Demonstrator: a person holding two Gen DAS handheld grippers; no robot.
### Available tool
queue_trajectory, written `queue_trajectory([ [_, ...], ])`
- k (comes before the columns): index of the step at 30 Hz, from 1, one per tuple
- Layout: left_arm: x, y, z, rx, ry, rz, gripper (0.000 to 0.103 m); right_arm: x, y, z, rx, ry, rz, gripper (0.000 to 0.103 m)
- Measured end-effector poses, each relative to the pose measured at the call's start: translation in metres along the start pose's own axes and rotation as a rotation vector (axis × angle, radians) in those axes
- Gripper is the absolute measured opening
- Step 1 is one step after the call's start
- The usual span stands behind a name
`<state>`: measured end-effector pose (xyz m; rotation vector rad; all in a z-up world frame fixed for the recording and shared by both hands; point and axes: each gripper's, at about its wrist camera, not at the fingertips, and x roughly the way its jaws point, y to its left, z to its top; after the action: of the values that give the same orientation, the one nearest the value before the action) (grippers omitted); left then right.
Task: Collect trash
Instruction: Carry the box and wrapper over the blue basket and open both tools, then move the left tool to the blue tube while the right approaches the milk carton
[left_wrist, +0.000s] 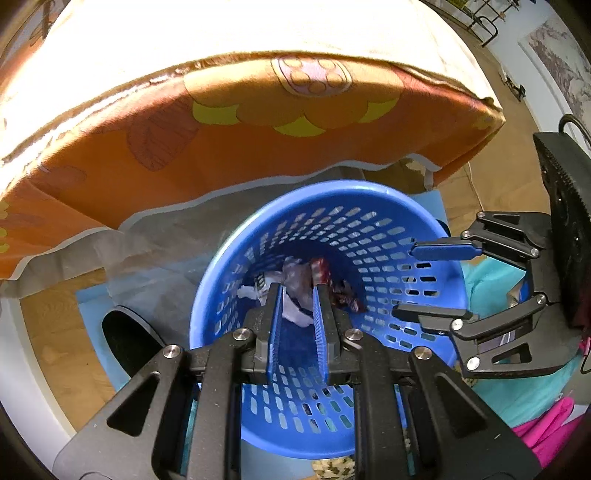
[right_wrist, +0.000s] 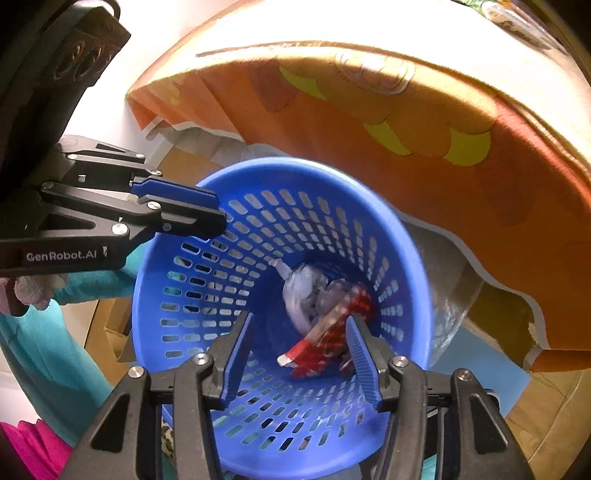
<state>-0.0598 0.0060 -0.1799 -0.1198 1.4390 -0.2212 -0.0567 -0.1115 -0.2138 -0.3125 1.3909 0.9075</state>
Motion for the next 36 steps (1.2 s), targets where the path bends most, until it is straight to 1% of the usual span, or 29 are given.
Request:
queue_trajectory([
  [8, -0.021, 0.001, 0.013, -0.006, -0.058, -0.017, 0.015, -0.029, -0.008, 0.009, 0.027, -0.087, -0.029, 0.056],
  [11, -0.037, 0.005, 0.027, -0.014, -0.106, -0.023, 0.015, -0.045, -0.011, 0.018, 0.028, -0.140, -0.056, 0.056],
  [12, -0.042, 0.006, 0.033, -0.011, -0.121, -0.018, 0.015, -0.050, -0.012, 0.020, 0.029, -0.156, -0.066, 0.057],
  [13, -0.047, 0.007, 0.038, -0.009, -0.137, -0.013, 0.018, -0.057, -0.014, 0.023, 0.031, -0.177, -0.077, 0.065],
  [14, -0.050, 0.008, 0.042, -0.007, -0.149, -0.009, 0.031, -0.064, -0.016, 0.026, 0.034, -0.201, -0.090, 0.070],
  [15, -0.057, 0.011, 0.049, -0.005, -0.179, 0.001, 0.050, -0.072, -0.018, 0.029, 0.037, -0.231, -0.102, 0.080],
  [16, -0.063, 0.013, 0.055, -0.007, -0.206, 0.004, 0.057, -0.078, -0.020, 0.031, 0.039, -0.252, -0.112, 0.084],
  [17, -0.067, 0.014, 0.058, -0.009, -0.223, 0.007, 0.065, -0.086, -0.023, 0.034, 0.043, -0.274, -0.123, 0.084],
  [22, -0.083, 0.023, 0.094, -0.018, -0.291, 0.019, 0.065, -0.114, -0.043, 0.053, 0.093, -0.336, -0.149, 0.088],
  [26, -0.085, 0.028, 0.121, -0.016, -0.310, 0.018, 0.065, -0.131, -0.061, 0.070, 0.110, -0.375, -0.192, 0.089],
  [27, -0.085, 0.028, 0.123, -0.014, -0.314, 0.021, 0.065, -0.136, -0.065, 0.075, 0.108, -0.384, -0.209, 0.091],
  [28, -0.086, 0.028, 0.130, -0.010, -0.323, 0.025, 0.065, -0.139, -0.071, 0.080, 0.108, -0.391, -0.221, 0.092],
  [31, -0.086, 0.033, 0.151, -0.009, -0.342, 0.033, 0.065, -0.146, -0.095, 0.098, 0.129, -0.408, -0.252, 0.092],
  [36, -0.087, 0.044, 0.175, -0.016, -0.362, 0.051, 0.065, -0.150, -0.128, 0.132, 0.158, -0.413, -0.281, 0.092],
])
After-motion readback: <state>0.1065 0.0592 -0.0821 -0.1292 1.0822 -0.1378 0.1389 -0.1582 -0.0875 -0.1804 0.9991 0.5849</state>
